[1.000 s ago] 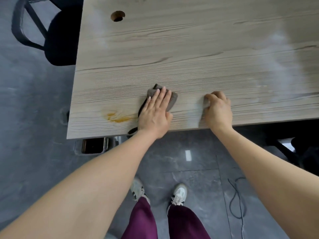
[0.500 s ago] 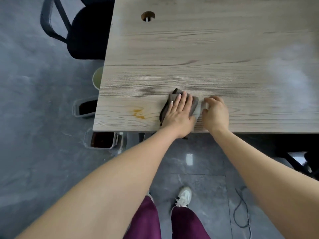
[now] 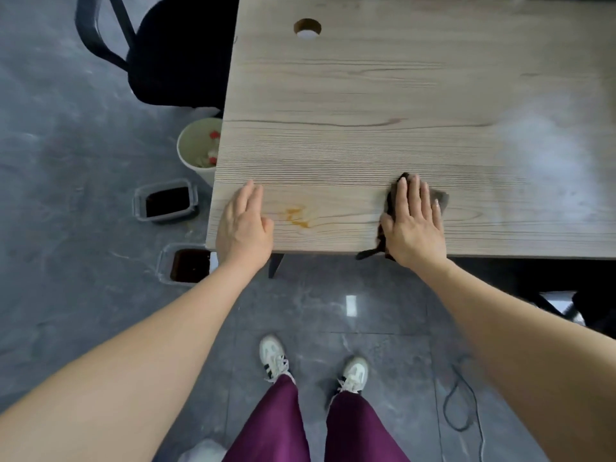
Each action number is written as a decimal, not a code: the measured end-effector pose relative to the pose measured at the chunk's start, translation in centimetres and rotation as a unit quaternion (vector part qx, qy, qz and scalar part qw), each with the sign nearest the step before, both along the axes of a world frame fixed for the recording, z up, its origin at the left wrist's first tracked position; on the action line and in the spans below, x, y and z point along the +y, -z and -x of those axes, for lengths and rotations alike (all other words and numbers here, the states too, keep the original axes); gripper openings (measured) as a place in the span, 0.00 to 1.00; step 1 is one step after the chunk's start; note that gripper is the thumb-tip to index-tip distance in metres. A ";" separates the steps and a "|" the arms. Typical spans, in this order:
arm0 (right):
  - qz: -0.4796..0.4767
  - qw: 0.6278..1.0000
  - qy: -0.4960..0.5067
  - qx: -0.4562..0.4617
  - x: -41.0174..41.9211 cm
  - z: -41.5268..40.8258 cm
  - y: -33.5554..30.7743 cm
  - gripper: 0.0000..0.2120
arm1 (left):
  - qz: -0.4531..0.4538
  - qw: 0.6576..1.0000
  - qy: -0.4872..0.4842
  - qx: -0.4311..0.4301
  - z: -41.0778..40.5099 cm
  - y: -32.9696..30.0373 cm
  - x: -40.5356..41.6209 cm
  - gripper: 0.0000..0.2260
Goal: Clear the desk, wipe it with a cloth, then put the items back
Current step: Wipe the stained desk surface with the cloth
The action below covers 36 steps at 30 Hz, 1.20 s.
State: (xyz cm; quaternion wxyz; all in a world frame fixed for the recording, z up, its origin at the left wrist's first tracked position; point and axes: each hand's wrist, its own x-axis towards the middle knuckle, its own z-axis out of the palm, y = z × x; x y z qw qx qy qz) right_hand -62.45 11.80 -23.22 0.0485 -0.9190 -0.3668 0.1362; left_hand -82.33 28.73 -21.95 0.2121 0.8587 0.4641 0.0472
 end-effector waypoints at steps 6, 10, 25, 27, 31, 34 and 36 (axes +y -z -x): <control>-0.010 0.999 -0.036 0.002 4.1 5.3 -0.5 0.31 | -0.002 0.999 -0.044 0.017 4.3 0.7 2.6 0.25; -0.030 0.987 -0.157 0.033 8.1 11.2 -0.1 0.30 | 0.050 0.997 -0.045 0.028 5.4 1.1 3.3 0.24; -0.426 0.714 0.209 0.515 8.6 6.7 -5.2 0.29 | 0.057 0.992 -0.047 0.103 4.0 -0.1 3.2 0.30; -0.410 0.729 0.267 0.479 7.5 5.3 -5.1 0.27 | 0.049 0.991 -0.045 0.116 3.8 -0.2 3.3 0.29; -0.261 0.926 0.164 0.218 5.5 3.5 -3.4 0.28 | 0.046 0.990 -0.041 0.124 3.9 -0.2 3.3 0.29; -0.119 0.986 -0.018 0.117 6.3 6.1 -1.5 0.28 | 0.041 0.991 -0.036 0.125 4.0 -0.1 3.4 0.28; -0.055 0.995 -0.067 0.049 5.8 6.7 -0.4 0.28 | 0.044 0.991 -0.036 0.122 4.0 -0.2 3.4 0.27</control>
